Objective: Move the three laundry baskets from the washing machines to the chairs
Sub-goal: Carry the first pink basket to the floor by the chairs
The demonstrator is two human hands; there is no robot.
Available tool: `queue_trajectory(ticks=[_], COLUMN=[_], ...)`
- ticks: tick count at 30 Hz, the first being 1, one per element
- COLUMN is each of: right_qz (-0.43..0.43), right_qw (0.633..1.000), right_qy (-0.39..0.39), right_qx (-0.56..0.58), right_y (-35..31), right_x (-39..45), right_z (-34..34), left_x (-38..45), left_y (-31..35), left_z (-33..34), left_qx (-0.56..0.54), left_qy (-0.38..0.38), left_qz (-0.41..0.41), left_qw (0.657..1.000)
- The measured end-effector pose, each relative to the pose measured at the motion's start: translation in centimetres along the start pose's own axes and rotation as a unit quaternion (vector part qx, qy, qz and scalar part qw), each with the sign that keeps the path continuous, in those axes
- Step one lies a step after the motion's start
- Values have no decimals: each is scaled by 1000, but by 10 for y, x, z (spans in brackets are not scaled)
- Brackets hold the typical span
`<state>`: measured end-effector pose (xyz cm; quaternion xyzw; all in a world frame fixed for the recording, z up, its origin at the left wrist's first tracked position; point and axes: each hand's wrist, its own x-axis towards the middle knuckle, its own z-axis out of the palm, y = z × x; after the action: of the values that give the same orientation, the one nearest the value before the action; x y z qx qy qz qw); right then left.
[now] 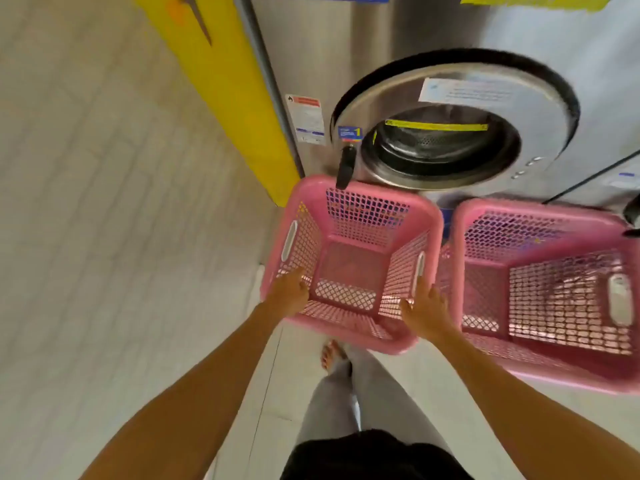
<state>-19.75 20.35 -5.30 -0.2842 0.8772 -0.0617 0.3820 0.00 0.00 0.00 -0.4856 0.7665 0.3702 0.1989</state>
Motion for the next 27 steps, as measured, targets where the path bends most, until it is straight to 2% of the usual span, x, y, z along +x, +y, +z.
queue_trajectory(ticks=[3, 5, 8, 11, 14, 20, 23, 27], right_qz=[31, 48, 66, 80, 89, 137, 87, -15], right_qw=[997, 992, 990, 989, 990, 984, 991, 998], right_qy=[54, 89, 80, 55, 42, 15, 30, 4], right_qx=[45, 69, 98, 114, 97, 115, 95, 57], right_y=[4, 5, 8, 14, 21, 36, 36, 23], right_x=[21, 37, 59, 75, 77, 75, 67, 68], right_z=[-2, -5, 2, 4, 11, 5, 2, -13], left_x=[25, 48, 89, 125, 142, 121, 87, 30], left_y=[5, 6, -9, -28, -47, -67, -67, -75], left_z=[-8, -16, -21, -18, -10, -5, 3, 13], left_qx=[-50, -44, 9, 20, 0, 69, 52, 2], left_qy=[0, 30, 81, 82, 67, 64, 99, 113], left_qz=[-3, -6, -34, -82, -55, 15, -2, -62], left_qw=[999, 999, 996, 993, 996, 995, 994, 992])
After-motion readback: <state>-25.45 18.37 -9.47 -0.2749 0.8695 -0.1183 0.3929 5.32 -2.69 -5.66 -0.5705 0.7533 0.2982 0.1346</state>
